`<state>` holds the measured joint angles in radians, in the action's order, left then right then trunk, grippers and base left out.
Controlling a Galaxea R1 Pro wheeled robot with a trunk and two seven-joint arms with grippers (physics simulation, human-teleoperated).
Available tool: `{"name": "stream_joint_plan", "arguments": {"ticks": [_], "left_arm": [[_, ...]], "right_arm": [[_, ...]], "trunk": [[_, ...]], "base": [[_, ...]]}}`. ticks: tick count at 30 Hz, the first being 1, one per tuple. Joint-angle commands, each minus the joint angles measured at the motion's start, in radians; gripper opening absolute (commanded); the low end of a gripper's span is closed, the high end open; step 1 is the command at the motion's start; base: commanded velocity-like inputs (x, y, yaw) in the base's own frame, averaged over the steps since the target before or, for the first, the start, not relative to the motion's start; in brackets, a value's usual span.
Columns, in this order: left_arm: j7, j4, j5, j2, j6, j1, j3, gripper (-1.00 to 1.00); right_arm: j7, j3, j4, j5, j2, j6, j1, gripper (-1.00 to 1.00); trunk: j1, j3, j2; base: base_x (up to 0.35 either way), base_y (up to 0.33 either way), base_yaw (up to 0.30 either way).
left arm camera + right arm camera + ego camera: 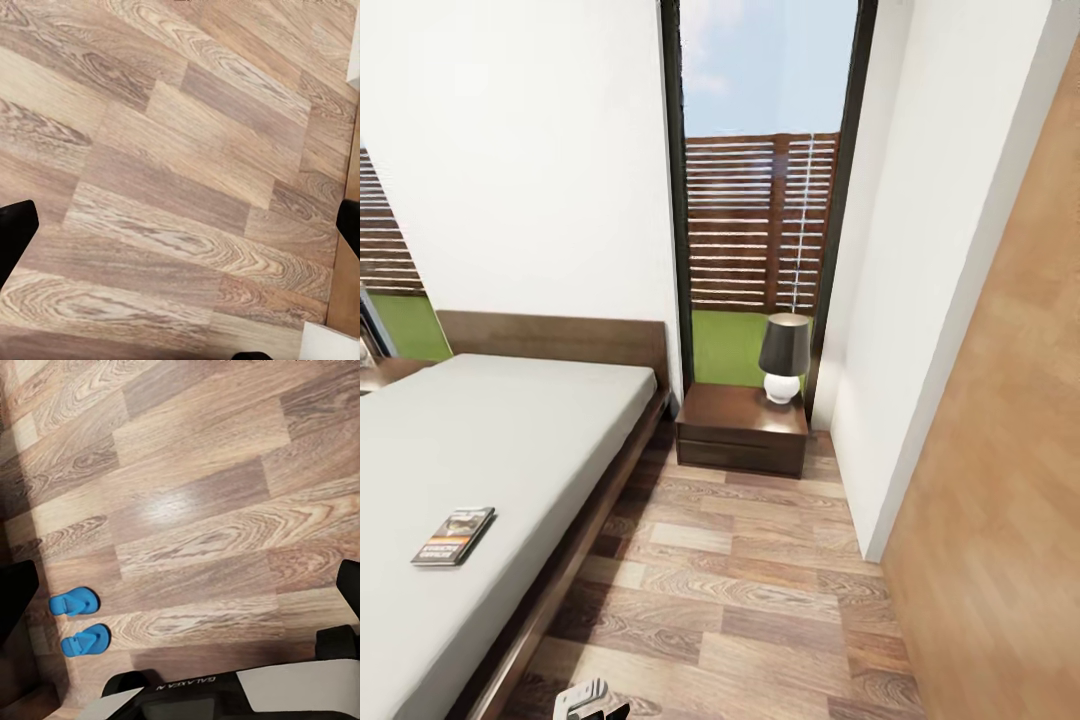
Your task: In the bedroom, move the book from the bed onto either nightstand, and place the two sandals side by side next to the bed.
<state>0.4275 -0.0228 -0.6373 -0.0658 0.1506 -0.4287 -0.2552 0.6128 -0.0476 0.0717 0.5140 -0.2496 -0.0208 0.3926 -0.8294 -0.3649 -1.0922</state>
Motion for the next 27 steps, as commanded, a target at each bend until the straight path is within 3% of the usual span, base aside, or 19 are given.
{"name": "stream_joint_plan", "arguments": {"ticks": [1, 27], "left_arm": [[0.003, 0.001, -0.007, 0.0, 0.004, -0.001, -0.009, 1.0], [0.002, 0.002, -0.005, 0.0, 0.005, -0.001, -0.009, 1.0]], "right_arm": [[0.005, -0.005, 0.003, 0.004, 0.0, -0.002, 0.002, 1.0], [0.005, -0.005, 0.004, 0.001, 0.0, -0.002, 0.002, 1.0]], "trunk": [[0.0, 0.0, -0.001], [0.0, 0.003, -0.001]], "base": [[0.0, 0.0, 0.0], [0.0, 0.0, 0.0]]}}
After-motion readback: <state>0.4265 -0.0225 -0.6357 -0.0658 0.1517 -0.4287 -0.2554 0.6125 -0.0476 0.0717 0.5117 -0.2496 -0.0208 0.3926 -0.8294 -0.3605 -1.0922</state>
